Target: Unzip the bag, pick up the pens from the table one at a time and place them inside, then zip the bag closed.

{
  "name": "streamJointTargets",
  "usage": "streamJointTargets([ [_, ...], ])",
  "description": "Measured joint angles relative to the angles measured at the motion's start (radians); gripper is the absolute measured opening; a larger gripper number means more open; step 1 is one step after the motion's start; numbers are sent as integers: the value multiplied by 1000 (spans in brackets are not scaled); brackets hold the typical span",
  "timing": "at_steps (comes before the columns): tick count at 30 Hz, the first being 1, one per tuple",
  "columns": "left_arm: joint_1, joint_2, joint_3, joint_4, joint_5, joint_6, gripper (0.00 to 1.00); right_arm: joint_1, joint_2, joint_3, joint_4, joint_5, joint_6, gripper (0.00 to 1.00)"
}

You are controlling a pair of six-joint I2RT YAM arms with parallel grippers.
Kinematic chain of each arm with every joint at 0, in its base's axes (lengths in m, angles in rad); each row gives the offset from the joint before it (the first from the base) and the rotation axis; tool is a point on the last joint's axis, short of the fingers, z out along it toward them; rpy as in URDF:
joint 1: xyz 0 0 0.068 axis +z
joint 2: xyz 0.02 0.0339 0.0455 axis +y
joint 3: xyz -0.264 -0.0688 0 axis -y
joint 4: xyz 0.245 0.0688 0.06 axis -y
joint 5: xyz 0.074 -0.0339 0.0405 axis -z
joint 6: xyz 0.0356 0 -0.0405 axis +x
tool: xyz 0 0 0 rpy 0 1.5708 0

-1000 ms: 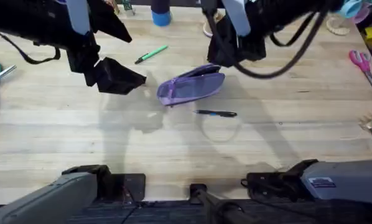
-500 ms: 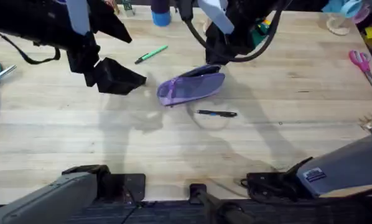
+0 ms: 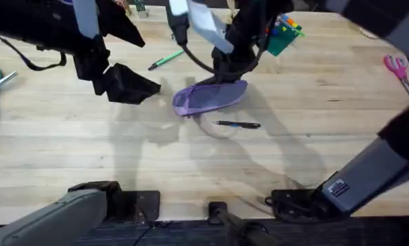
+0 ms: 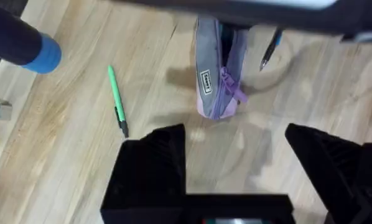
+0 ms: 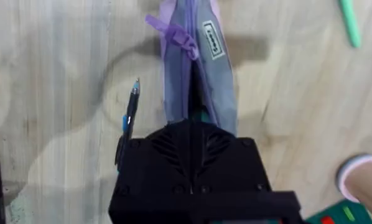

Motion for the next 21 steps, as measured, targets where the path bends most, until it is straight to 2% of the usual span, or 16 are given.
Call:
streamJointTargets([
  [14, 0, 0, 0, 0, 0, 0, 995, 4, 161, 3, 30, -1, -15, 30],
  [21, 0, 0, 0, 0, 0, 0, 995, 4, 181, 8, 30, -4, -15, 30],
])
